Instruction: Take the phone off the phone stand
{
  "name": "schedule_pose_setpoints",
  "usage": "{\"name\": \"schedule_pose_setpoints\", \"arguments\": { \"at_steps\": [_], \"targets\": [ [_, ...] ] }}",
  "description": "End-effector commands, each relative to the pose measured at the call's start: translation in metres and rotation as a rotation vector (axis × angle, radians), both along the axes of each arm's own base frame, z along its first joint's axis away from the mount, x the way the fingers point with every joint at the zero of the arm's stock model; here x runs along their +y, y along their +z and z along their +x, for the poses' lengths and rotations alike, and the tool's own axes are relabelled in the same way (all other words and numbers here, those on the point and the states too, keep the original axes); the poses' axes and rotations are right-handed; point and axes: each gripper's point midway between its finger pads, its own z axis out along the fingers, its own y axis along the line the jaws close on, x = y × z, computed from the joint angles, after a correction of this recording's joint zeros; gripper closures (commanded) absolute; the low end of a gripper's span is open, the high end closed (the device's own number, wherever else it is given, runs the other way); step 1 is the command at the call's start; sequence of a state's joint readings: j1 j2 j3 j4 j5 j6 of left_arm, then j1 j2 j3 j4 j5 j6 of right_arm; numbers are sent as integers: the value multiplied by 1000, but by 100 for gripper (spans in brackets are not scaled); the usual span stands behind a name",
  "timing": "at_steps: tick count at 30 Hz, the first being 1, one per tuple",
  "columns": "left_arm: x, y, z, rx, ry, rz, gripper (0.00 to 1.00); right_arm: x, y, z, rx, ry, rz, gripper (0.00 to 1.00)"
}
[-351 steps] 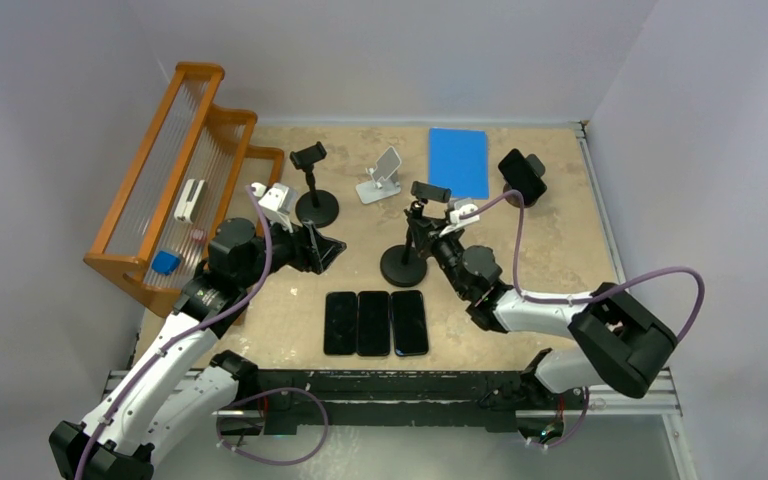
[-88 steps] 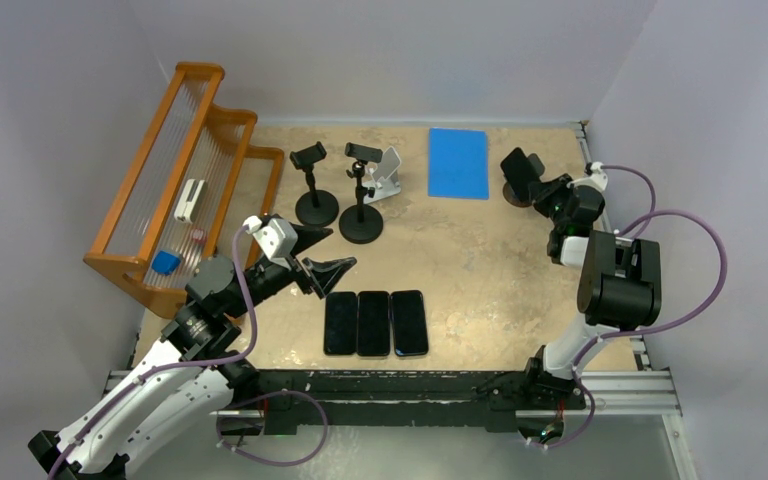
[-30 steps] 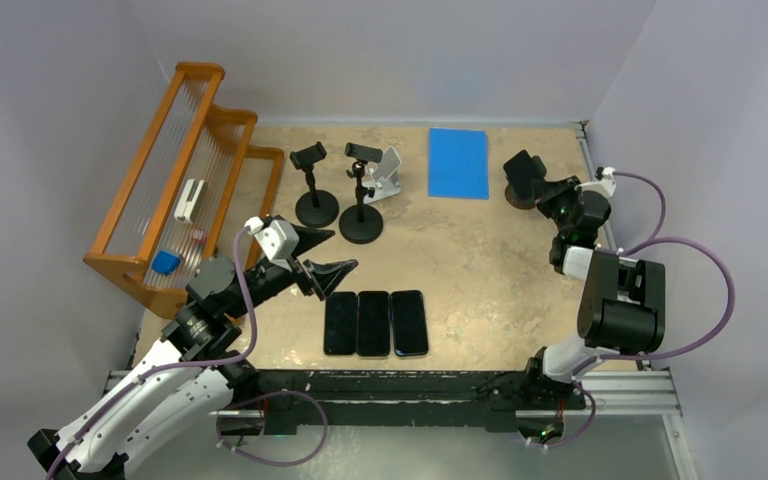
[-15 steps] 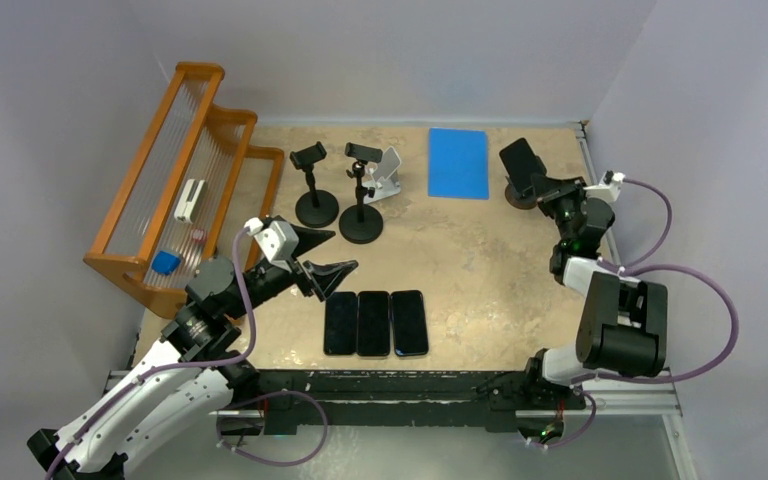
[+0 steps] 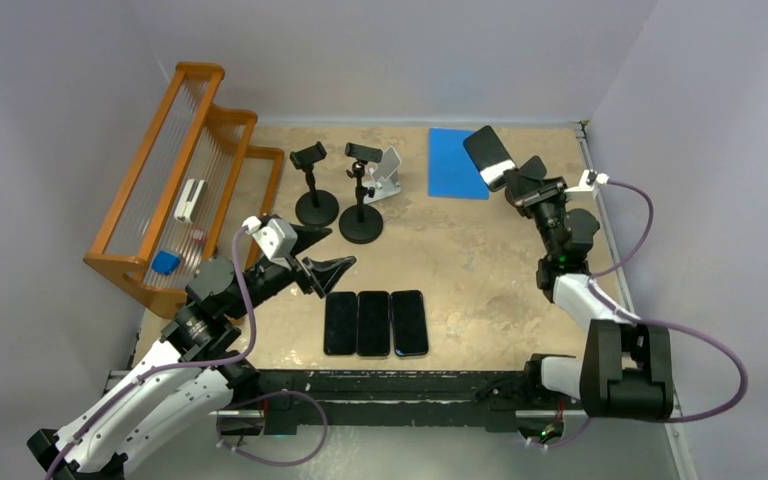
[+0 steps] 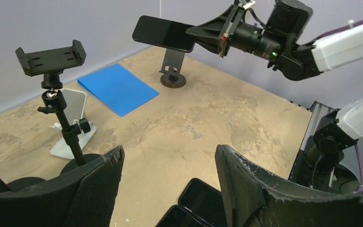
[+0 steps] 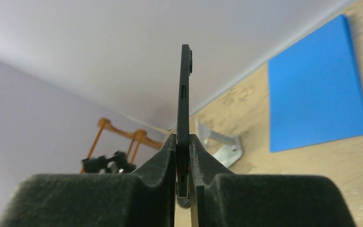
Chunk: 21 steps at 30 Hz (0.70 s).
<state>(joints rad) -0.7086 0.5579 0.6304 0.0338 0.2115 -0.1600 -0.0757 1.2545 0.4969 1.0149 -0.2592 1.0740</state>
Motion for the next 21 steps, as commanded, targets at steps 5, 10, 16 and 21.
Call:
{"name": "schedule_pose_setpoints", "arguments": {
  "at_steps": [5, 10, 16, 21],
  "targets": [
    [3, 13, 6, -38, 39, -12, 32, 39, 60, -54, -173, 112, 121, 100],
    [2, 7, 11, -26, 50, 5, 32, 53, 63, -82, -176, 173, 139, 100],
    [-1, -3, 18, -4, 62, 34, 32, 64, 61, -110, -170, 235, 171, 100],
    [-4, -12, 23, 25, 68, 60, 32, 79, 45, -132, -137, 319, 233, 100]
  ]
}}
